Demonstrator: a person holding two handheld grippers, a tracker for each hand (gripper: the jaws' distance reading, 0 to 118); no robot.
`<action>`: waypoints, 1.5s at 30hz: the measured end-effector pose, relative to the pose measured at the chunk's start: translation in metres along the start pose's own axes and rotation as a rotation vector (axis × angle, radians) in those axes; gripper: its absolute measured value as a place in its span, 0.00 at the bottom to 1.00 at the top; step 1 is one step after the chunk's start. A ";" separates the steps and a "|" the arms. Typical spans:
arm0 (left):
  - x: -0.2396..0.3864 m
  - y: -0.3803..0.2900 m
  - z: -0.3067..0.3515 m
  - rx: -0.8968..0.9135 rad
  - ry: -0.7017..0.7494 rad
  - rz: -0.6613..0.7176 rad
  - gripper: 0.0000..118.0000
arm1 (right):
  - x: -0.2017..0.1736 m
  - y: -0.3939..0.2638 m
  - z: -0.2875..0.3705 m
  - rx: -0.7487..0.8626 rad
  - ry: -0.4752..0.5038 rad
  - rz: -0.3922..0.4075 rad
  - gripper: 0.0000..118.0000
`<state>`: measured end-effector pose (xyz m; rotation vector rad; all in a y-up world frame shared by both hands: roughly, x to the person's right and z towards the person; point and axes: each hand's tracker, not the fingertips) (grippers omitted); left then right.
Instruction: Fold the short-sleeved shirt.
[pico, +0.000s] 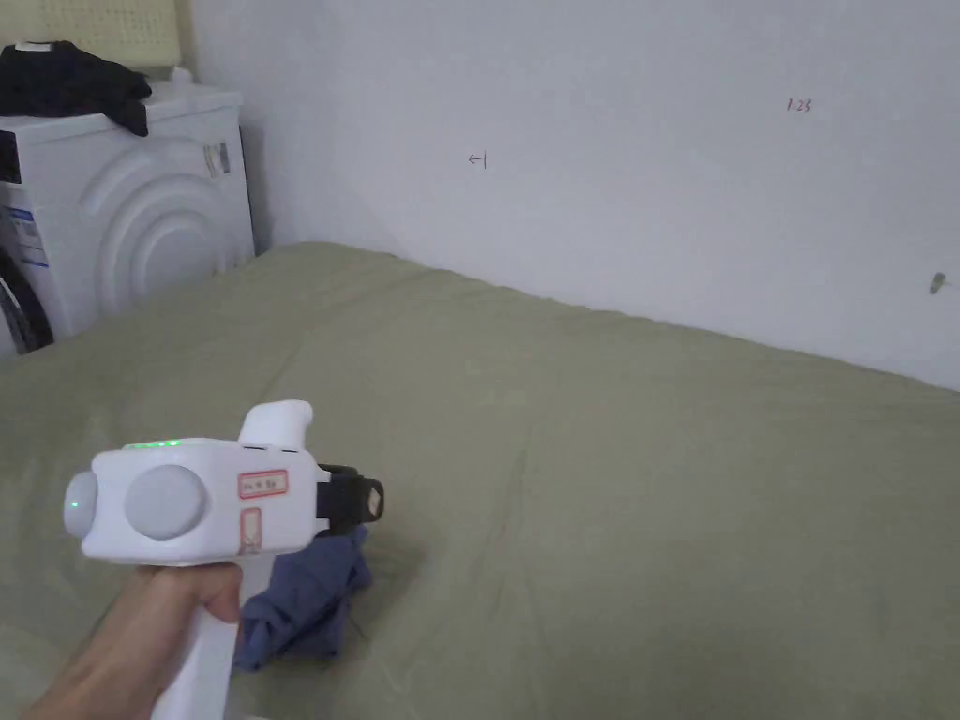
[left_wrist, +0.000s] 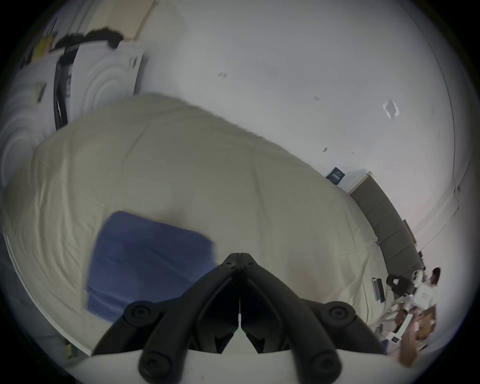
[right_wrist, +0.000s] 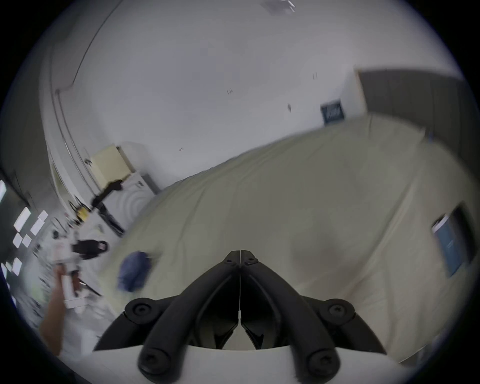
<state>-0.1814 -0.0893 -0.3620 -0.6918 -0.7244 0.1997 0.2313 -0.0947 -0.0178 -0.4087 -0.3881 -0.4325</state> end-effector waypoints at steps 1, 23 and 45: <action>0.027 -0.011 0.001 0.007 0.027 -0.028 0.00 | -0.004 0.002 0.008 0.026 -0.038 0.048 0.01; 0.236 -0.096 0.081 0.430 0.180 -0.382 0.00 | -0.043 -0.009 0.114 0.376 -0.244 0.338 0.01; 0.236 -0.086 0.082 0.444 0.163 -0.394 1.00 | -0.038 -0.002 0.117 0.435 -0.316 0.261 1.00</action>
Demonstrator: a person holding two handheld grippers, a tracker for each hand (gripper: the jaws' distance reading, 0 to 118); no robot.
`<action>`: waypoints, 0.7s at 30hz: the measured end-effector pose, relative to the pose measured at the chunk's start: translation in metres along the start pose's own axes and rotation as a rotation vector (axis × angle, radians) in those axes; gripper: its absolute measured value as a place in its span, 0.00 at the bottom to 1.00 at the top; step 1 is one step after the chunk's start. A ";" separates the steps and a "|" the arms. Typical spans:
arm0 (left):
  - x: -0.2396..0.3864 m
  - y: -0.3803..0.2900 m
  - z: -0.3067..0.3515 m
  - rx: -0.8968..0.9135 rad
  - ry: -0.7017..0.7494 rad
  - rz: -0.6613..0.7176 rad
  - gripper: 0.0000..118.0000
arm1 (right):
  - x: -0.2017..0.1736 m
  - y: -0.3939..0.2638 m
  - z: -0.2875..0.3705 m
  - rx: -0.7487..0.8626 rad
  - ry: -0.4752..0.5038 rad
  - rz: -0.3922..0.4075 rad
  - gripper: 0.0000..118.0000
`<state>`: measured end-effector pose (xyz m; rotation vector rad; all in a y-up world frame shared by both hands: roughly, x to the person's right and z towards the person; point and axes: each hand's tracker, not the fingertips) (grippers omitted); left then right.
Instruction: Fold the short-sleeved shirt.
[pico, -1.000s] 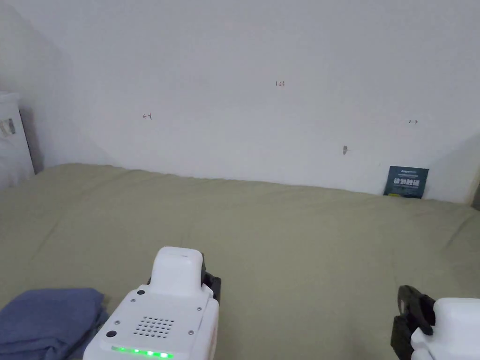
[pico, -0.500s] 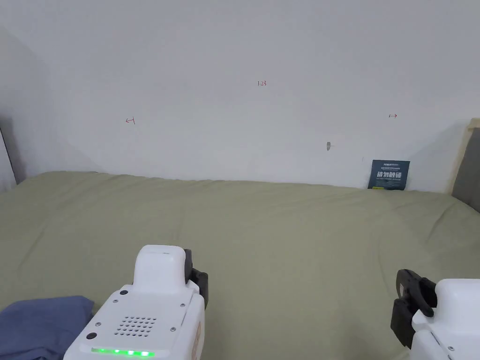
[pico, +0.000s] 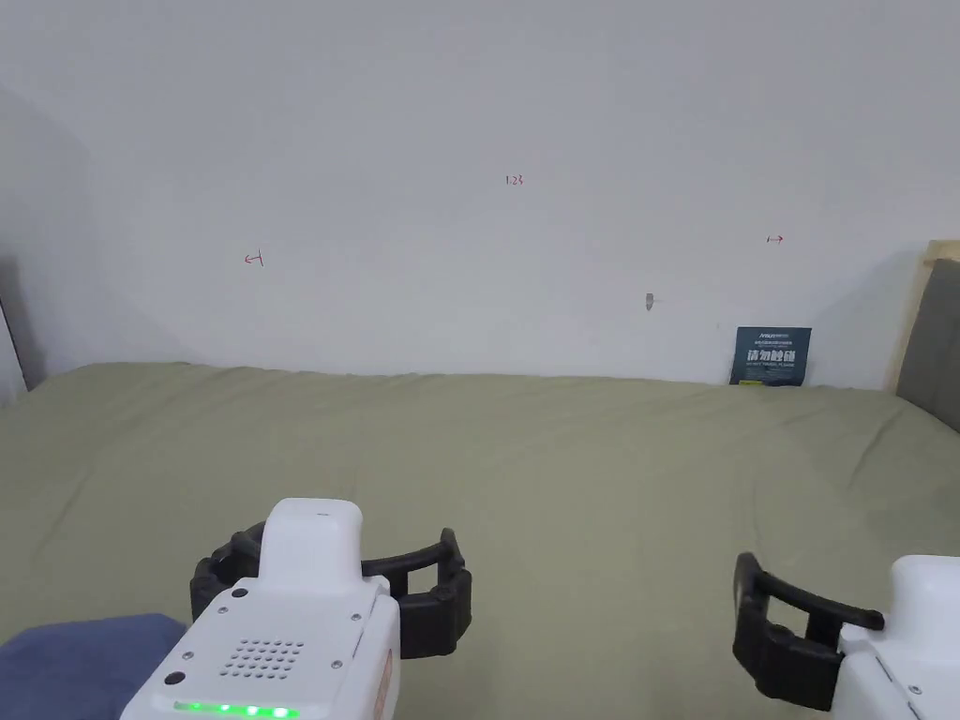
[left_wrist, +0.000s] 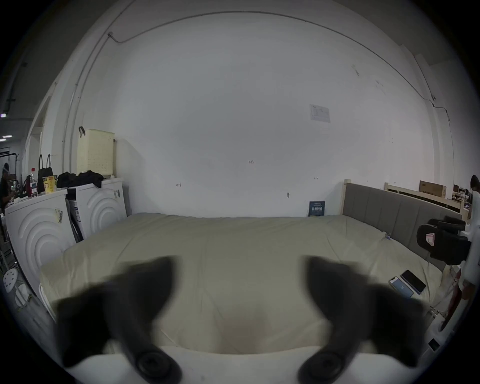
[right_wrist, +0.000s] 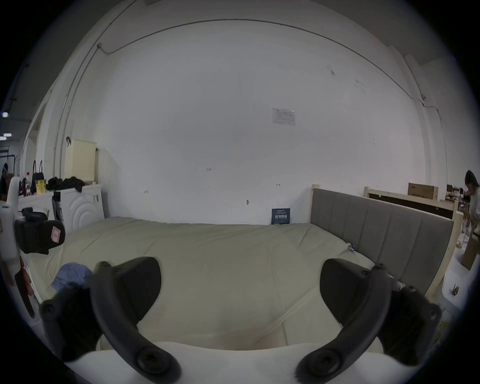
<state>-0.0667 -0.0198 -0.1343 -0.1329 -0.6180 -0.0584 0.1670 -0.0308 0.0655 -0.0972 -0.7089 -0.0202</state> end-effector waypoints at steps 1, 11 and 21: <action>0.001 0.001 0.001 0.001 0.012 -0.001 1.00 | 0.001 0.000 0.001 0.018 -0.004 -0.010 1.00; 0.006 0.017 -0.007 -0.086 0.091 -0.063 1.00 | 0.005 0.003 -0.002 -0.015 0.003 0.001 1.00; -0.005 0.007 -0.005 -0.106 0.025 -0.075 1.00 | 0.007 -0.005 -0.003 -0.038 0.012 0.027 1.00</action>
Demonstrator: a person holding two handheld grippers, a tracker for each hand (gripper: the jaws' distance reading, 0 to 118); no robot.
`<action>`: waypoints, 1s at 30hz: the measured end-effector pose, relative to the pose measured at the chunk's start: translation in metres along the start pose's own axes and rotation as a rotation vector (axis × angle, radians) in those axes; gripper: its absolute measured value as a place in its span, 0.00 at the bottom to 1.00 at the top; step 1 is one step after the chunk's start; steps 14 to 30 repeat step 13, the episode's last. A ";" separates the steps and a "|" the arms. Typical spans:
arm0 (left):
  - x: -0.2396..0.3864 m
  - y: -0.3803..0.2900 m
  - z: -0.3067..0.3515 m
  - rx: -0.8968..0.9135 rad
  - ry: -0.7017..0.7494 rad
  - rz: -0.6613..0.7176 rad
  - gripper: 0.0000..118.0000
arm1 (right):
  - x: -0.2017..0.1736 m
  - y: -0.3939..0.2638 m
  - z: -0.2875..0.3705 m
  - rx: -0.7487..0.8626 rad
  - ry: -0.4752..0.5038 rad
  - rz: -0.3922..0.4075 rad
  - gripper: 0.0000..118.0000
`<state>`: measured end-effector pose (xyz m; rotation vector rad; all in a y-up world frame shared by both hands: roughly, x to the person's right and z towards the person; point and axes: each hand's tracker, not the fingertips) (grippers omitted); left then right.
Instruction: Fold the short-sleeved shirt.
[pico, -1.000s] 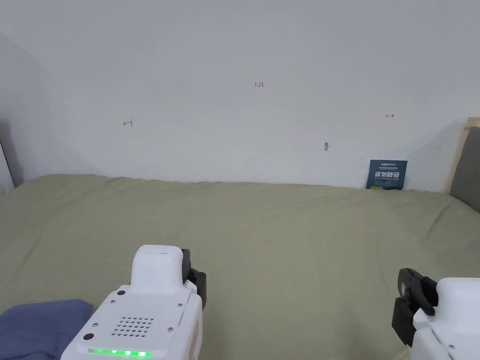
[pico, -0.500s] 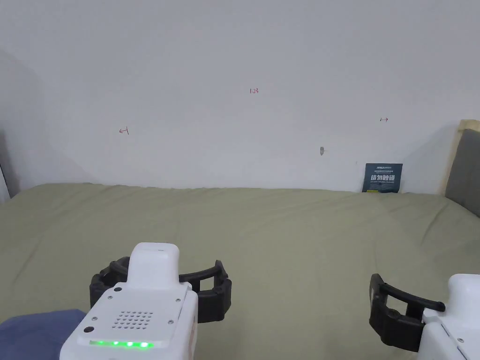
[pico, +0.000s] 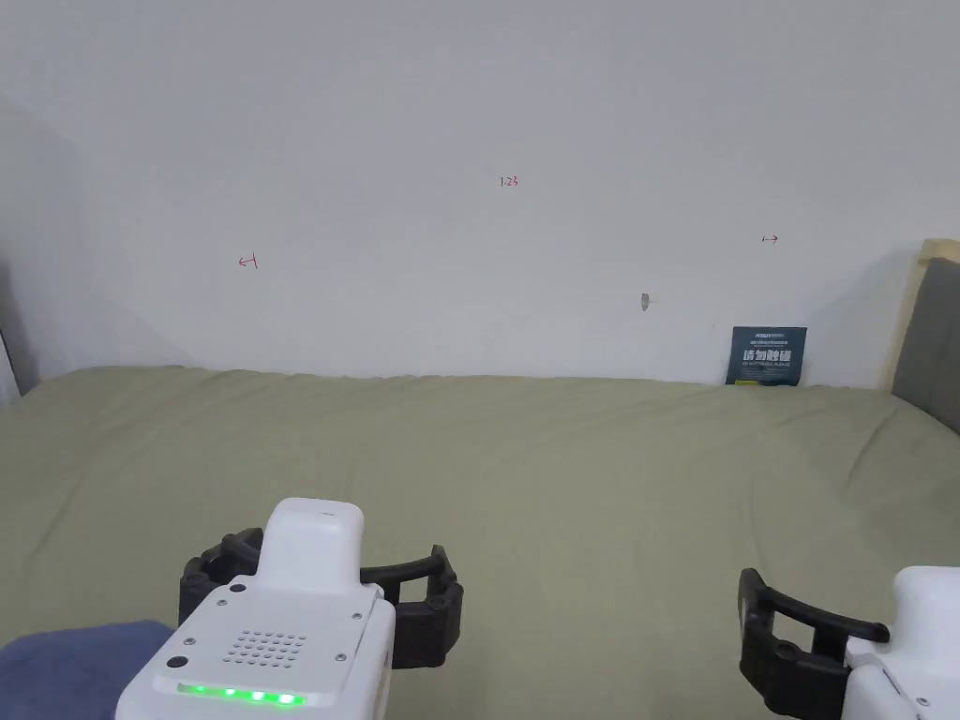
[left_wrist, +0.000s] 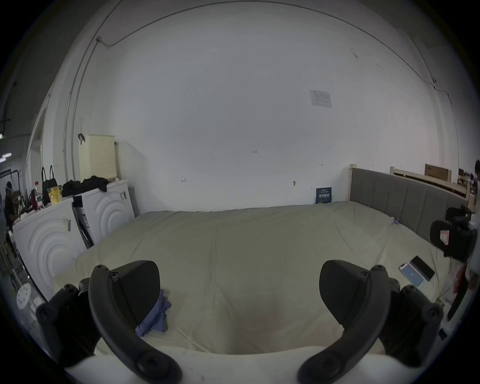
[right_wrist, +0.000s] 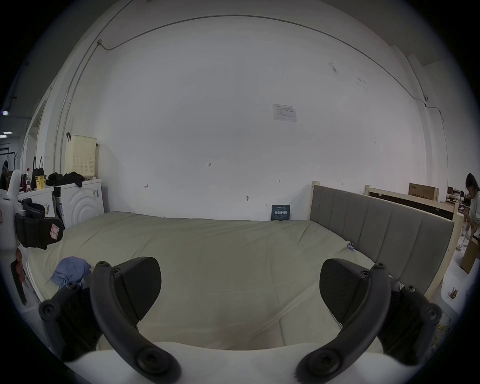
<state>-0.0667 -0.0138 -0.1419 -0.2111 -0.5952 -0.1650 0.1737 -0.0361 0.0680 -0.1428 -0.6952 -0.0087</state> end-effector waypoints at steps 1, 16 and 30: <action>-0.001 0.000 0.000 -0.010 0.008 0.007 1.00 | 0.001 -0.001 0.000 0.001 0.001 -0.001 1.00; -0.010 -0.001 -0.006 -0.015 0.043 0.091 1.00 | 0.004 0.000 -0.001 -0.011 0.005 -0.005 1.00; -0.010 -0.001 -0.006 -0.015 0.043 0.091 1.00 | 0.004 0.000 -0.001 -0.011 0.005 -0.005 1.00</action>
